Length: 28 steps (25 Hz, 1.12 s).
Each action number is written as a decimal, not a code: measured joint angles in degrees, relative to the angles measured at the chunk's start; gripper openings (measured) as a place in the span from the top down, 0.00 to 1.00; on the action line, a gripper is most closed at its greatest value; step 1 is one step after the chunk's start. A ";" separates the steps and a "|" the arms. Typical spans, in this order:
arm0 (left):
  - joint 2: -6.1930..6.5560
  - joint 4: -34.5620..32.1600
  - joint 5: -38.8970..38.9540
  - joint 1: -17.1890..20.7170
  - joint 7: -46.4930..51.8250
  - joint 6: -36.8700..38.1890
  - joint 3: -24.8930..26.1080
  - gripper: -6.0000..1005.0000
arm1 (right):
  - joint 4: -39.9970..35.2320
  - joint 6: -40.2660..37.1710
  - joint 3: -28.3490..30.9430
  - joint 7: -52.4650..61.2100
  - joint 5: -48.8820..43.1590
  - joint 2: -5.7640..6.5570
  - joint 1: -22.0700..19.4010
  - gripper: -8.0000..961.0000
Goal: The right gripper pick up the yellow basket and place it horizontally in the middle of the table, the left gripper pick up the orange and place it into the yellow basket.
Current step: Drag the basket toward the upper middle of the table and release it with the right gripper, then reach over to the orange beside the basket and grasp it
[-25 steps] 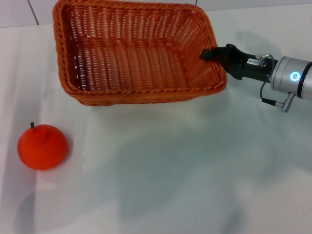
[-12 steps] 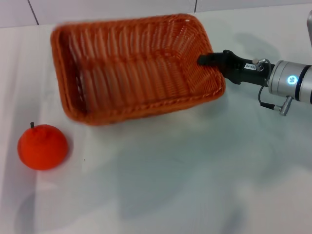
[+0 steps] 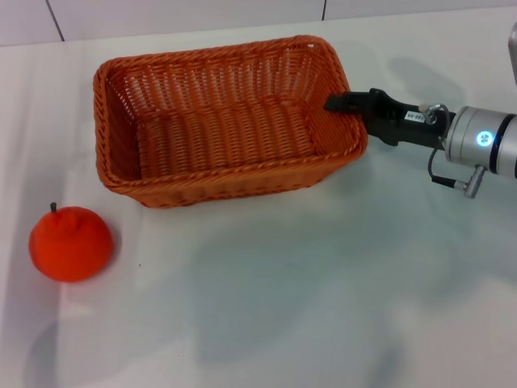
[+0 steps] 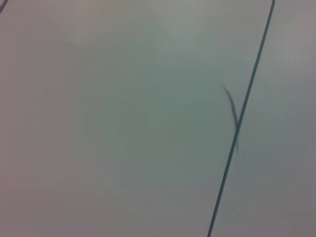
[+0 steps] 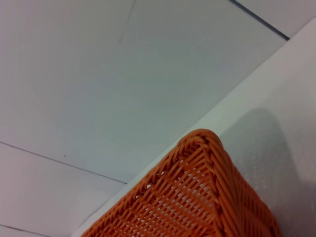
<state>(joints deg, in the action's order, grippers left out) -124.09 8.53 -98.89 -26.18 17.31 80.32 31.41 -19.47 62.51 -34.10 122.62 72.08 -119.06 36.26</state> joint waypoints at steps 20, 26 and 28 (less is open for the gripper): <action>2.95 -22.41 -0.50 7.19 30.05 12.19 -31.75 0.18 | -8.49 13.27 13.77 -3.66 2.47 2.82 -6.56 0.31; 2.40 -33.80 -7.43 10.65 36.53 18.16 -40.73 0.18 | -8.47 12.23 15.90 -3.81 2.76 4.73 -5.19 0.31; 2.38 -35.72 -11.72 11.45 37.41 18.84 -40.68 0.18 | -8.47 11.54 16.05 -3.98 2.79 4.83 -4.39 0.31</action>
<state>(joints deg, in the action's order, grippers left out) -121.71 -27.20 -110.60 -14.73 54.73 99.17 -9.27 -27.94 74.05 -18.05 118.64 74.87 -114.23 31.87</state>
